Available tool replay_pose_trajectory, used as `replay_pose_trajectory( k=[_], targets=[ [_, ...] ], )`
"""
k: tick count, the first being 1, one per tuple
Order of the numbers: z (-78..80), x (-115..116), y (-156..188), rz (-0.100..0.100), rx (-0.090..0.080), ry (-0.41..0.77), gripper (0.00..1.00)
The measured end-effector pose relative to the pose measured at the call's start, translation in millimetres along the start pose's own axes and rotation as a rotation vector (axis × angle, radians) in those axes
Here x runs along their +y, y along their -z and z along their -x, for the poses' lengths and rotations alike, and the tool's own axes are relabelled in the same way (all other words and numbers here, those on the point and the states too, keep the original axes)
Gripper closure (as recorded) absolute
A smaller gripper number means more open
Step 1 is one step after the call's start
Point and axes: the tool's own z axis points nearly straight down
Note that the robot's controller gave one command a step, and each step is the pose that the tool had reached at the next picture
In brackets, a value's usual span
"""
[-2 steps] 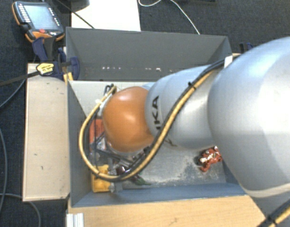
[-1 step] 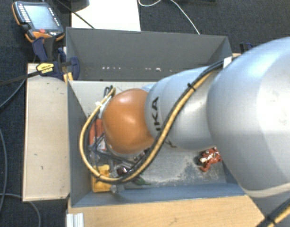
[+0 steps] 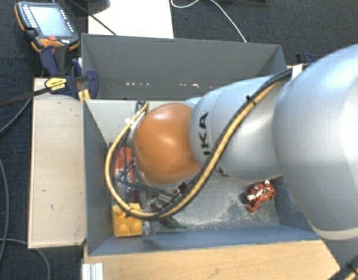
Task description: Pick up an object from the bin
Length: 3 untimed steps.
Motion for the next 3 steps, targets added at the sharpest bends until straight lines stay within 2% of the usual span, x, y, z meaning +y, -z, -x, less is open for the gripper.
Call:
replay_pose_trajectory(
  k=[1, 2, 3],
  targets=[
    [-2.1, 5.8, -48.2, -0.003, -0.002, -0.617, 0.0],
    [1.2, 3.2, -49.2, 0.0, -0.006, 0.156, 1.0],
    [2.4, 2.3, -48.7, -0.001, -0.01, 0.26, 1.0]
  ],
)
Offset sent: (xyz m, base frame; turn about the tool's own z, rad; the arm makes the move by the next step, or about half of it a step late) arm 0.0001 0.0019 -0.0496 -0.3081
